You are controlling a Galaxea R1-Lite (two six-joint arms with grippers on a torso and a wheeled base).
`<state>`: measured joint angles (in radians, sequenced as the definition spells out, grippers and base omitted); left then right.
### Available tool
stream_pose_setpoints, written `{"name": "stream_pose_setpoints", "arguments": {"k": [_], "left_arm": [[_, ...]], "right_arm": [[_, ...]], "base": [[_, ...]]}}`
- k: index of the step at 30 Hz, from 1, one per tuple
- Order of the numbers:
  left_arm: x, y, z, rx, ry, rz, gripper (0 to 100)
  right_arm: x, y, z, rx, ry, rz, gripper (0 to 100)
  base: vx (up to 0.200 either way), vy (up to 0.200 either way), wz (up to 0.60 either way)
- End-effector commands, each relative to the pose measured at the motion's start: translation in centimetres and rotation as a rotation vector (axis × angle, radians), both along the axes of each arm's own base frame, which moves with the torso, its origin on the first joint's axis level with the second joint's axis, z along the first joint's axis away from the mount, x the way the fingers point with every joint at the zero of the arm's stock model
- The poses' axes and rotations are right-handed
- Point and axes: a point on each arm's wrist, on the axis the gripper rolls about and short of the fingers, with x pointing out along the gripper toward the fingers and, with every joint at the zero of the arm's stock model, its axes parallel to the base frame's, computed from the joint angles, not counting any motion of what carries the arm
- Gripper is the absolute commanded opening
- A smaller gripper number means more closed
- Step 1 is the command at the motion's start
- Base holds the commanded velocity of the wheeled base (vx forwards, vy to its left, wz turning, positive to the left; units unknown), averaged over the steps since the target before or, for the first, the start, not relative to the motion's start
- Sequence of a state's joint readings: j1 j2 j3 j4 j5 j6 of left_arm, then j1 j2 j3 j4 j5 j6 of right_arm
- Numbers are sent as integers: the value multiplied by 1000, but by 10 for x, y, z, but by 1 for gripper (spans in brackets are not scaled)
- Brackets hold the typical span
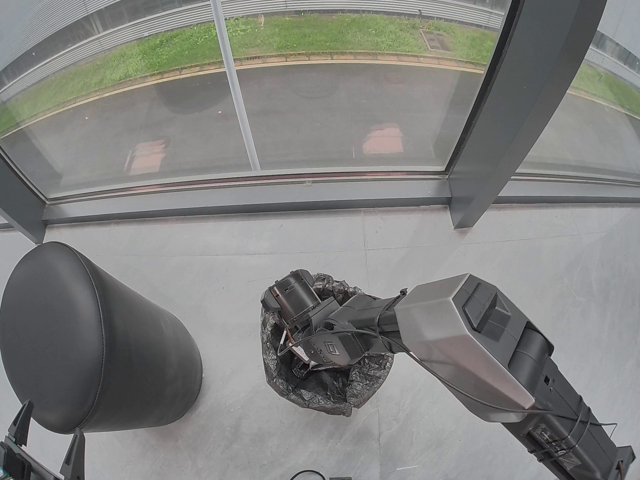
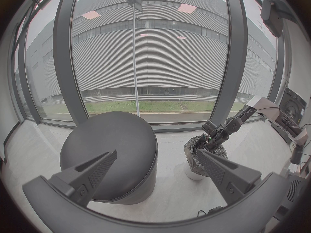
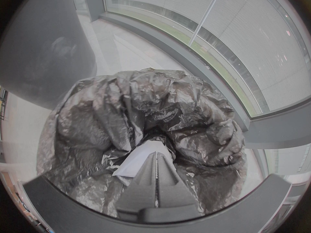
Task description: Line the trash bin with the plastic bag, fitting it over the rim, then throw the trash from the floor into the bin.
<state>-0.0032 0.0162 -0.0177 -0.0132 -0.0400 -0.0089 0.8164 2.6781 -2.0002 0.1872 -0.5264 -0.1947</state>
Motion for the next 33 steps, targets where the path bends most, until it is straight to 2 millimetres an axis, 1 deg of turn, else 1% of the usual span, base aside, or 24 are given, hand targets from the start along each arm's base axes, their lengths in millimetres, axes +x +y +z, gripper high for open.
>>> {"name": "stream_pose_setpoints", "arguments": {"k": [1, 2, 3, 4, 7, 8, 10, 15, 18, 28, 33], "left_arm": [[0, 0, -5, -2, 2, 0, 100], [0, 0, -5, 0, 2, 0, 100], [0, 0, -5, -2, 2, 0, 100], [0, 0, -5, -2, 2, 0, 100], [0, 0, -5, 0, 2, 0, 100], [0, 0, -5, 0, 2, 0, 100], [0, 0, -5, 0, 2, 0, 100], [0, 0, -5, 0, 2, 0, 100], [0, 0, -5, 0, 2, 0, 100], [0, 0, -5, 0, 2, 0, 100], [0, 0, -5, 0, 2, 0, 100]], "right_arm": [[13, -8, -23, 8, 12, -19, 0], [14, -9, -24, 8, 12, -21, 0], [19, -13, -33, 8, 13, -34, 0], [20, -14, -36, 9, 13, -38, 0], [24, -16, -46, 16, 8, -48, 0], [24, -16, -46, 16, 8, -48, 0], [27, -17, -54, 19, 7, -48, 0], [31, -15, -59, 86, 7, -11, 0], [31, -15, -62, 86, 10, -9, 0], [39, -28, -98, 67, 33, -37, 0], [43, -34, -100, 65, 35, -49, 0]], "base": [[0, 0, 0], [0, 0, 0], [0, 0, 0], [0, 0, 0], [0, 0, 0], [0, 0, 0], [0, 0, 0], [0, 0, 0], [0, 0, 0], [0, 0, 0], [0, 0, 0]]}}
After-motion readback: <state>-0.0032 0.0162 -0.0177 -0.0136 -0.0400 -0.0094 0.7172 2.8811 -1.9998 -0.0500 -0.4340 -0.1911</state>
